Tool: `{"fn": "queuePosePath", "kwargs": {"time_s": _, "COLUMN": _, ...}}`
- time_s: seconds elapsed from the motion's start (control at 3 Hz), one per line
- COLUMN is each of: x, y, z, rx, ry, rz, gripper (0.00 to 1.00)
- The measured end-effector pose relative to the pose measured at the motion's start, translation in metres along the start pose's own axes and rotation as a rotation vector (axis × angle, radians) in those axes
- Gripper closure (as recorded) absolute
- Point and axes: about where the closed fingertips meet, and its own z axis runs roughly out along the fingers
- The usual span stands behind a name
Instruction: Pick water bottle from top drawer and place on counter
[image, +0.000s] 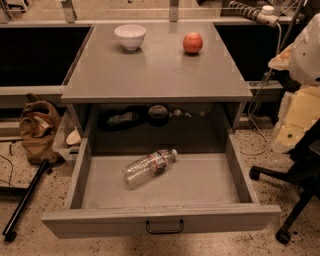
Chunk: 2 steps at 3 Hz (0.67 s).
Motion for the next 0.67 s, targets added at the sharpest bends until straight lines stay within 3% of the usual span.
{"fn": "queuePosePath", "kwargs": {"time_s": 0.67, "x": -0.0078, "y": 0.0016, "z": 0.0034, "rx": 0.019, "ry": -0.038, "rz": 0.01, "gripper": 0.0}}
